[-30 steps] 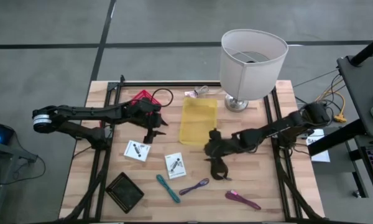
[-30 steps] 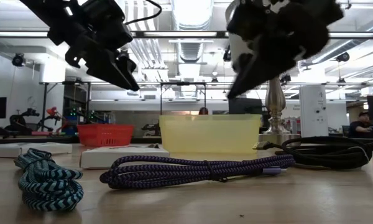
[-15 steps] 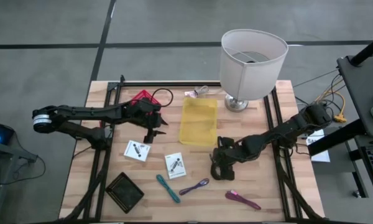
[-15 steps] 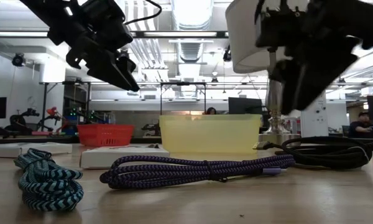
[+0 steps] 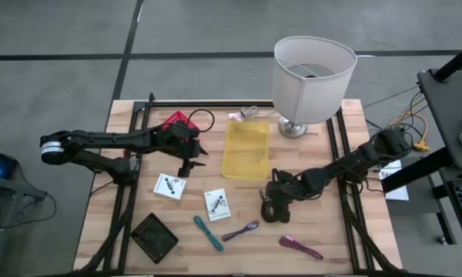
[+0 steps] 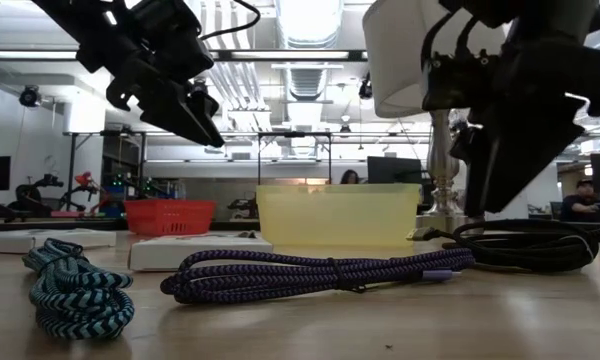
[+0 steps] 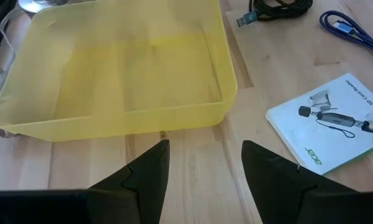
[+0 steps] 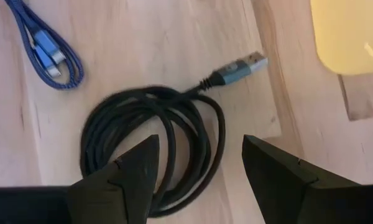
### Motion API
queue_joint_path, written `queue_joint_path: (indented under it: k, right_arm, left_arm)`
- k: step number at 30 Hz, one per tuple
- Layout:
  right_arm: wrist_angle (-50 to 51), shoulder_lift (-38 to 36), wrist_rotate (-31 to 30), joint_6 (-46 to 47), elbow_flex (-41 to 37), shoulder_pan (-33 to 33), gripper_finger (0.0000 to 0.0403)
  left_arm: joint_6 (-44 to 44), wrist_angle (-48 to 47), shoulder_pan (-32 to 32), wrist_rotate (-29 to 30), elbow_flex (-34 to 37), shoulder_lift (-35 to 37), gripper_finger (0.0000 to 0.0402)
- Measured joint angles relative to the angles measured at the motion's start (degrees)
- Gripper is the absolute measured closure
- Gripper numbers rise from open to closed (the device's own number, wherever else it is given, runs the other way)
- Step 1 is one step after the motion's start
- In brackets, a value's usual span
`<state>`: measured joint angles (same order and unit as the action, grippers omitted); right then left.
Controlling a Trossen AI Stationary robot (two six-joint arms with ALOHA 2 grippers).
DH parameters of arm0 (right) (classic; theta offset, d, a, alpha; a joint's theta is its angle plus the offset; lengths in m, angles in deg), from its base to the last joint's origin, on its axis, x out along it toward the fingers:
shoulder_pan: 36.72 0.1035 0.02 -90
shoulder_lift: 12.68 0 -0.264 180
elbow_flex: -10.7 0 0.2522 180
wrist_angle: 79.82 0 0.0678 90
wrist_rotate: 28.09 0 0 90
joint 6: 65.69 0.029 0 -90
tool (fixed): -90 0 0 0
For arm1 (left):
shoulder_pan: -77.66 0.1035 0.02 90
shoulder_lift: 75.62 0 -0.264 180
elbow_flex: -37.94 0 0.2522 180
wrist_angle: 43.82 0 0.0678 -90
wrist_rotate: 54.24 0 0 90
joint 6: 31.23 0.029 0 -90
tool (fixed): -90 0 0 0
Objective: Pick and place items into bin
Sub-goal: Put the black charger cable into the yellow bin
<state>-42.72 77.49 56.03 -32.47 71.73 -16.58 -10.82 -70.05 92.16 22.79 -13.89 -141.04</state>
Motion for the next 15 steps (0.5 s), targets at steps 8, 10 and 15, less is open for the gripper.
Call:
queue_joint_path:
  k: [8, 10, 15]
  right_arm:
    - [-0.3, 0.0, 0.6, 0.3, -1.7, 0.2, 0.0188]
    - [-0.6, 0.0, 1.3, 0.3, -2.0, 0.3, 0.0188]
    - [-1.9, 0.0, 2.0, 0.2, -2.3, 0.6, 0.0188]
  left_arm:
    - [0.0, 0.0, 0.0, 0.0, 0.0, 0.0, 0.0217]
    - [0.0, 0.0, 0.0, 0.0, 0.0, 0.0, 0.0217]
    - [0.0, 0.0, 0.0, 0.0, 0.0, 0.0, 0.0217]
